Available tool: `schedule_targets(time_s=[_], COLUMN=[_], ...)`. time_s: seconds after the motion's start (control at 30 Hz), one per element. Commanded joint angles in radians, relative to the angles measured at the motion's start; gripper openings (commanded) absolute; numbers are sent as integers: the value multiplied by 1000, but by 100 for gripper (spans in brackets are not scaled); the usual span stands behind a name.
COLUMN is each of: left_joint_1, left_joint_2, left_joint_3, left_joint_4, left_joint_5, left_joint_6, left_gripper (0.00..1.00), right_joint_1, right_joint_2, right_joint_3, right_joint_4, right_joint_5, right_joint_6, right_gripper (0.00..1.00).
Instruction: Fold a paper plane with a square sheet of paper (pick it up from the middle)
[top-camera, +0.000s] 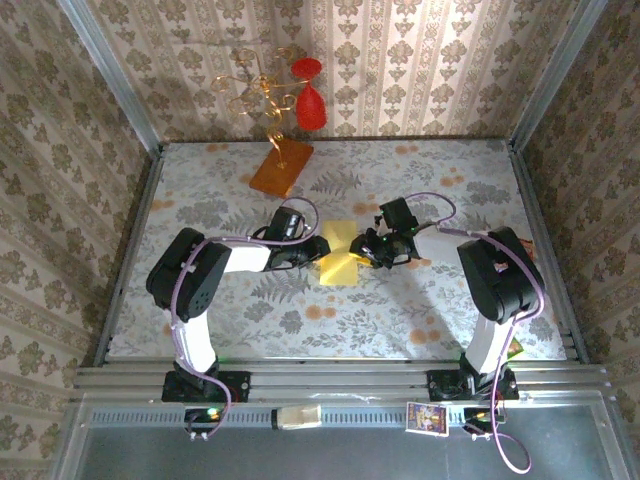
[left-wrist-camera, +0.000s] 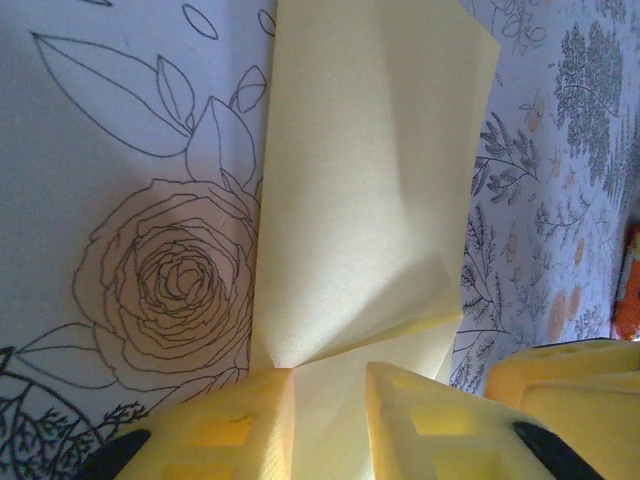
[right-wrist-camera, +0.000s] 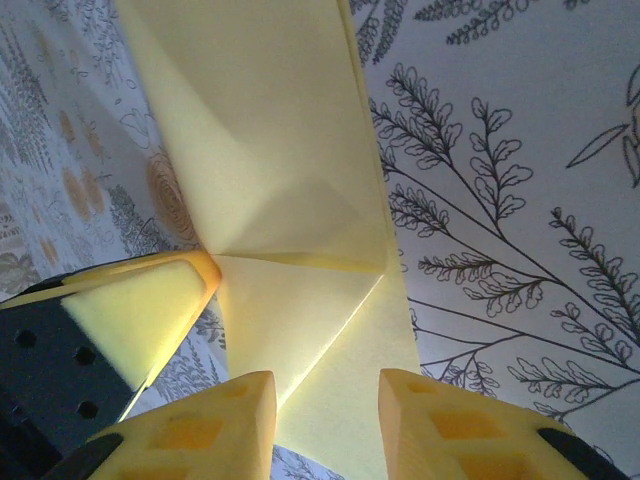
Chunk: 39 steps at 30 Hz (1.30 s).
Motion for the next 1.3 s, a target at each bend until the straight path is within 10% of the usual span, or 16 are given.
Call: schedule_targets(time_s=[0.0, 1.27], left_joint_1=[1, -3], left_joint_2=[25, 18], left_joint_3=[-31, -20], left_joint_4=[12, -42], left_joint_5=[-16, -25], left_joint_6=[-34, -16], left_gripper=[25, 25], right_joint_1=[12, 38], right_joint_2=[26, 94], right_joint_3=[17, -5], right_joint_4=[1, 181], right_joint_5=[-23, -105], right_joint_6=[50, 123], right_gripper=[35, 23])
